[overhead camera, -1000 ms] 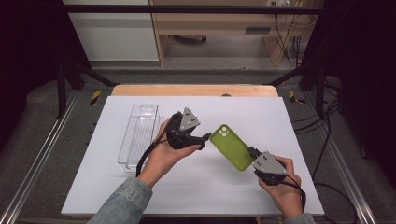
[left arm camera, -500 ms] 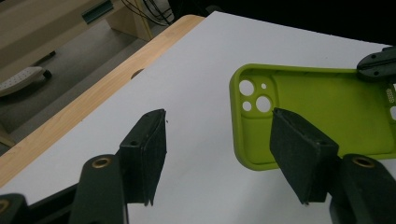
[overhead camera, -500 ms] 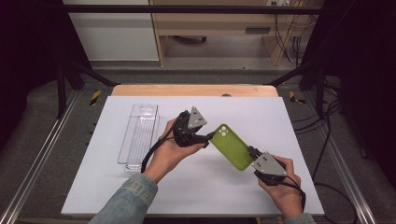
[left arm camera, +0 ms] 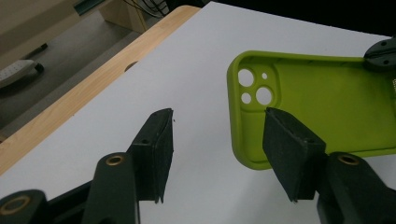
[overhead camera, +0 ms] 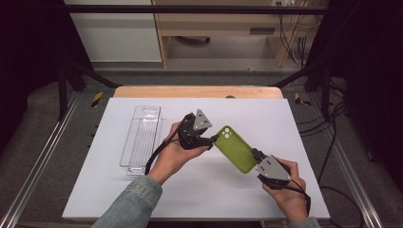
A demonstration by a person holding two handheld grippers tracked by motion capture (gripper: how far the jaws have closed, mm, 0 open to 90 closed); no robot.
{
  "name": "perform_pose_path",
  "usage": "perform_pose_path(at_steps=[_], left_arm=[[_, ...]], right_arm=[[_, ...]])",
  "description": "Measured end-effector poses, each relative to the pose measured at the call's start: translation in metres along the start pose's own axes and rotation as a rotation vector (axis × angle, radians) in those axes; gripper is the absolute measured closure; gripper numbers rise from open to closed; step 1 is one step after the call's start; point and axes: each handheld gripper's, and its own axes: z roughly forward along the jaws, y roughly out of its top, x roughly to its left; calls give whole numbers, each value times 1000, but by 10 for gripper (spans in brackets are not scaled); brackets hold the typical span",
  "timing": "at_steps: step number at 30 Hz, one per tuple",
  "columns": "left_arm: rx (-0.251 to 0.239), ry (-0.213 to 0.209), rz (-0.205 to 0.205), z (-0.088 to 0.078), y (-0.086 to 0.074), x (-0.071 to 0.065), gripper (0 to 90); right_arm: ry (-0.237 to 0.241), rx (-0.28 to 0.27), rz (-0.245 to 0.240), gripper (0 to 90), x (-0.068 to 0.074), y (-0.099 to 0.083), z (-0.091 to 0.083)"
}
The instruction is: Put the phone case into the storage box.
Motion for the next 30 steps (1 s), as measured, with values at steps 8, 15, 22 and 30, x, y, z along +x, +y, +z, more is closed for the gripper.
perform_pose_path(at_steps=[8,15,22,30], left_arm=[[8,-30,-30,5,-1,0,496],[31,-70,-51,11,5,-1,571],[67,-83,-59,16,7,-1,637],[88,-90,-79,16,11,-3,740]], right_arm=[[1,-7,-15,885,2,1,0],[1,-13,-32,884,5,2,0],[-5,-21,-48,885,7,4,0],[-9,-17,-63,884,8,5,-1]])
